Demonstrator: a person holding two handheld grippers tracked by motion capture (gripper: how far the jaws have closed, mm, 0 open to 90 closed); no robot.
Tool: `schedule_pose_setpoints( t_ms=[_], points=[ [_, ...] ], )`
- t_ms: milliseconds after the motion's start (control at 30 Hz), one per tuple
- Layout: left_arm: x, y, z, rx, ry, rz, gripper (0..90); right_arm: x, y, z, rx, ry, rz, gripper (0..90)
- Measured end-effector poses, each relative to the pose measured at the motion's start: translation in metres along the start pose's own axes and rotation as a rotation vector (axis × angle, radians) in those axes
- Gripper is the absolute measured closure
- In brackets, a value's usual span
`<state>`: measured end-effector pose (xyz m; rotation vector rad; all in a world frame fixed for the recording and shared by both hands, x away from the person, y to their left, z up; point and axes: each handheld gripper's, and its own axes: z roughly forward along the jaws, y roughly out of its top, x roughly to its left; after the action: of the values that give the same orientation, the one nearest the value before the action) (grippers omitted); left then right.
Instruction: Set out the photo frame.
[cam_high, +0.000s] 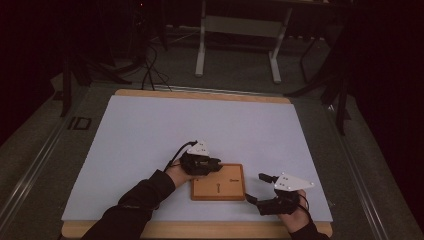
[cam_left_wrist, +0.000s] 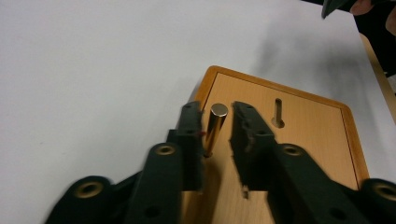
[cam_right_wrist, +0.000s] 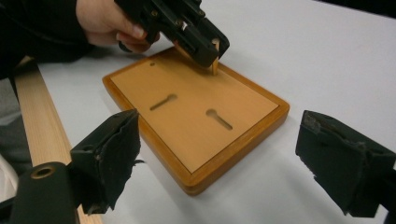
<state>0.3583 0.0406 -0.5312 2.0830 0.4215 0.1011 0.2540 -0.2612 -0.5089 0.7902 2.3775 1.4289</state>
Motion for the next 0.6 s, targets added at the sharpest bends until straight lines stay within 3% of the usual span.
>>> schedule_pose_setpoints(
  t_ms=[400, 600],
  points=[
    [0.001, 0.0, 0.003, -0.006, 0.005, 0.007, 83.4, 0.011, 0.0, 0.007, 0.023, 0.04, -0.072, 11.0],
    [0.007, 0.001, 0.003, 0.001, -0.036, -0.017, 83.5, 0.023, 0.001, 0.01, 0.046, 0.005, -0.185, 15.0]
  ],
)
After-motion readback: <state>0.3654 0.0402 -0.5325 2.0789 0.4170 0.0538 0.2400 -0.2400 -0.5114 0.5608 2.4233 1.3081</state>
